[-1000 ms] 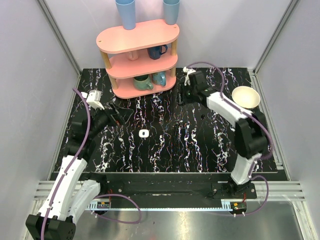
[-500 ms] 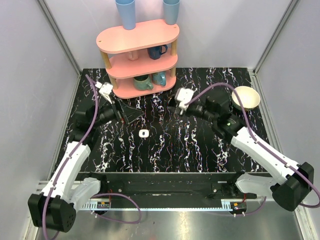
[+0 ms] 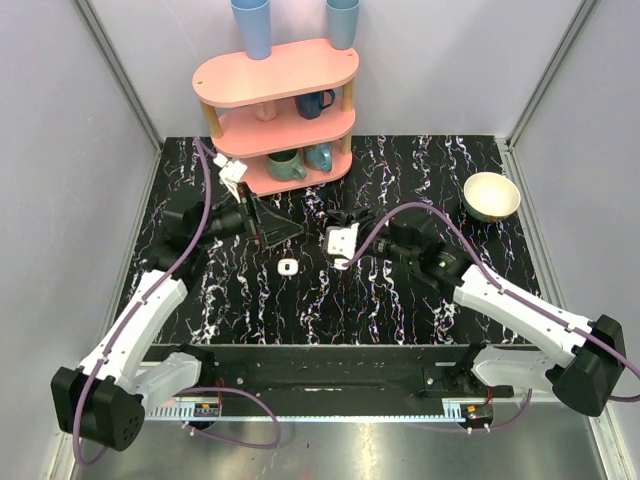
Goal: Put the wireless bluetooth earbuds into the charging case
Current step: Pass from the right arm to the left
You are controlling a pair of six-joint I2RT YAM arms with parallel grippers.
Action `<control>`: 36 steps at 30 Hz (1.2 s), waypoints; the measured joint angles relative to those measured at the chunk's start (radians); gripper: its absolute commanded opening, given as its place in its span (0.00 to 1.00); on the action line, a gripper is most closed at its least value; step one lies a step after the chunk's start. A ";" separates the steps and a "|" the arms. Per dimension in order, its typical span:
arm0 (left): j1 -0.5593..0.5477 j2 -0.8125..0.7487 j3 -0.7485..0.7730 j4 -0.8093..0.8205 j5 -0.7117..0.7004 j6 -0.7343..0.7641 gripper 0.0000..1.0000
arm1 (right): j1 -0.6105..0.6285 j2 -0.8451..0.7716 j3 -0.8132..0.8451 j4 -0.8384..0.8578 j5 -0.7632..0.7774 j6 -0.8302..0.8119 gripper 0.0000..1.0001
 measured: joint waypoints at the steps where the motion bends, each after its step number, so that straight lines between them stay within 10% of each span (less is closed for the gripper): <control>1: -0.017 0.006 0.000 -0.003 -0.013 0.000 0.86 | 0.009 0.000 0.000 0.005 0.008 -0.008 0.00; 36: -0.216 0.075 -0.039 0.103 -0.226 0.008 0.56 | 0.079 0.016 0.000 0.088 0.045 -0.025 0.00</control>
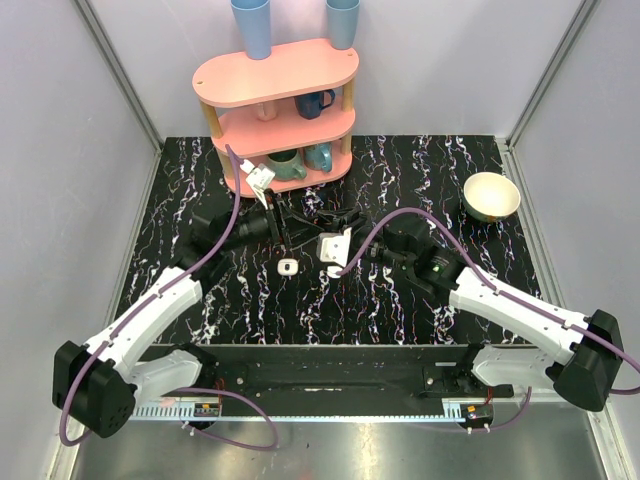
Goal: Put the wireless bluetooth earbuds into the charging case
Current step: Pass from the right arm to the left
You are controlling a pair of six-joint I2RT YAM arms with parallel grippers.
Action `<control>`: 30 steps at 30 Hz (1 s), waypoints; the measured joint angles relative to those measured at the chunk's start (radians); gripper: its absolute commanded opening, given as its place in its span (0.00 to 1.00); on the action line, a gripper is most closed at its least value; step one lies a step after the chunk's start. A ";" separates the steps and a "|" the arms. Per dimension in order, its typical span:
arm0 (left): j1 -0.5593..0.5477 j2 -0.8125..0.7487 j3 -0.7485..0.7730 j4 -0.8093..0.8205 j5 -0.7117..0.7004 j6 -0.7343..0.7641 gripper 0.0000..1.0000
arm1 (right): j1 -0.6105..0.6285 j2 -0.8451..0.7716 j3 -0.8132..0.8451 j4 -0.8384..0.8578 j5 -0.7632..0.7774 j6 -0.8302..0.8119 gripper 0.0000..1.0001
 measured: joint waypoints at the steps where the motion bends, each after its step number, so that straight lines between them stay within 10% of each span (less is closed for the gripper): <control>1: -0.001 0.000 0.000 0.006 -0.001 0.000 0.56 | 0.001 0.000 0.000 0.001 0.000 0.000 0.00; 16: -0.009 0.002 -0.013 0.061 0.012 -0.019 0.15 | 0.004 0.002 -0.003 0.003 0.021 0.009 0.00; 22: -0.009 0.010 -0.013 0.063 0.016 -0.011 0.00 | 0.004 0.002 -0.008 0.008 0.026 0.013 0.16; 30: -0.009 0.003 -0.013 0.054 0.008 0.027 0.00 | 0.004 0.002 -0.023 0.041 0.035 0.061 0.85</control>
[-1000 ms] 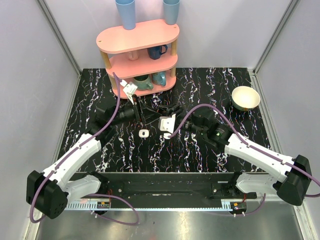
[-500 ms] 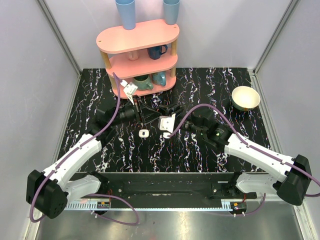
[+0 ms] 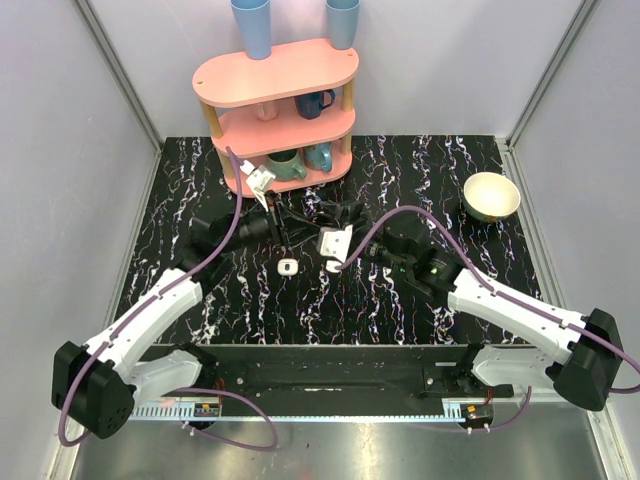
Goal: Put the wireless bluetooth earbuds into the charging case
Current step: Pass from the right arm to the left, then pass from the left arm to the right
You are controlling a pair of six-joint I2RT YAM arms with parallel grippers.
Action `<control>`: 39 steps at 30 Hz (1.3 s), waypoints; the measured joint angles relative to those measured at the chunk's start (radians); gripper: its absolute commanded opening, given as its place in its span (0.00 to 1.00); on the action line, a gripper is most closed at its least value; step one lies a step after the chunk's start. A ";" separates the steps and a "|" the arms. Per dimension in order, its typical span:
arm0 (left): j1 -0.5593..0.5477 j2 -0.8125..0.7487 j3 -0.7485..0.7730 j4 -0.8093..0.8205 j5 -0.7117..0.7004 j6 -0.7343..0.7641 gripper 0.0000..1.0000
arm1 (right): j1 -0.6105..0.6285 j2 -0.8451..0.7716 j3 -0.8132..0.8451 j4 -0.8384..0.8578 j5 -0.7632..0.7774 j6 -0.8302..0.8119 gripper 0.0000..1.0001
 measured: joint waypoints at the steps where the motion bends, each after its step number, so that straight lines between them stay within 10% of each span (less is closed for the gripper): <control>1: 0.000 -0.006 0.000 -0.012 -0.013 0.011 0.00 | 0.003 0.000 -0.005 0.027 0.012 0.016 0.91; 12: 0.032 -0.163 -0.016 -0.125 -0.250 0.164 0.00 | 0.008 -0.050 0.023 0.142 0.115 0.391 1.00; 20: 0.038 -0.367 -0.171 -0.016 -0.381 0.309 0.00 | -0.053 0.054 0.447 -0.117 0.321 0.998 1.00; 28: 0.037 -0.446 -0.329 0.280 -0.375 0.401 0.00 | -0.192 0.197 0.473 -0.167 0.055 1.635 0.98; 39: 0.027 -0.424 -0.407 0.559 -0.341 0.438 0.00 | -0.191 0.292 0.378 -0.046 -0.185 1.970 0.97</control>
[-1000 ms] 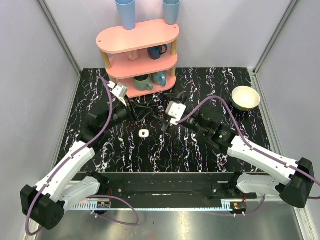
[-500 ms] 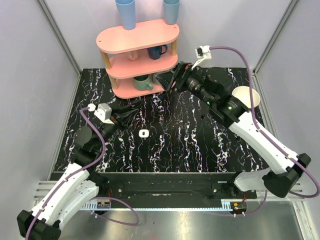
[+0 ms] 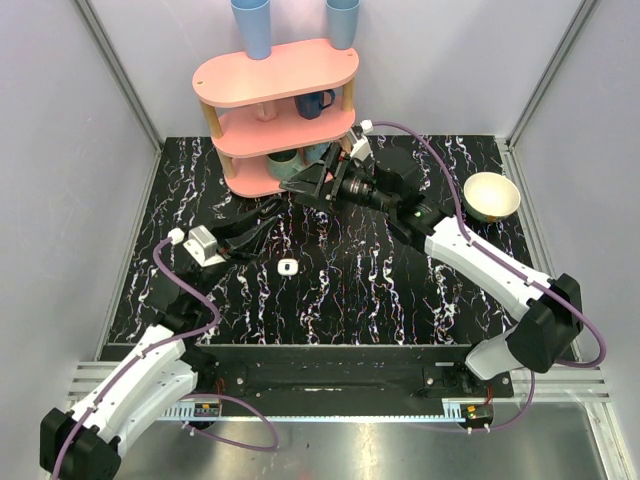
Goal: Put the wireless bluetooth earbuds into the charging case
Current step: Pass from the left arm to the right
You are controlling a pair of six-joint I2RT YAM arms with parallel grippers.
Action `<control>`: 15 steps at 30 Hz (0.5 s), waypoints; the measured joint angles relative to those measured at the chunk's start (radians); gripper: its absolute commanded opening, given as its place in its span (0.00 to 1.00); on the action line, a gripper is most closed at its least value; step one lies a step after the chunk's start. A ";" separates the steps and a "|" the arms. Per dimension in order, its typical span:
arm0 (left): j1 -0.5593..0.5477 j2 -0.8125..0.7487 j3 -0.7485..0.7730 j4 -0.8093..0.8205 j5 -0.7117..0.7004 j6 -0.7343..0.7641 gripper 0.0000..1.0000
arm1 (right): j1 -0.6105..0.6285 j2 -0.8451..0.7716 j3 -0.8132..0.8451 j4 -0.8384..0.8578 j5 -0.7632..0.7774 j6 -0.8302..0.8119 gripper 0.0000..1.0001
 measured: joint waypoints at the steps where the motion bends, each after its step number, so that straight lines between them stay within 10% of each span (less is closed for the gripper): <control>1: -0.001 0.004 0.000 0.010 0.002 0.000 0.00 | 0.000 0.000 0.000 0.024 -0.015 0.019 0.97; 15: -0.018 0.057 0.000 0.089 -0.006 -0.002 0.00 | 0.003 0.034 -0.007 0.134 -0.115 0.116 0.89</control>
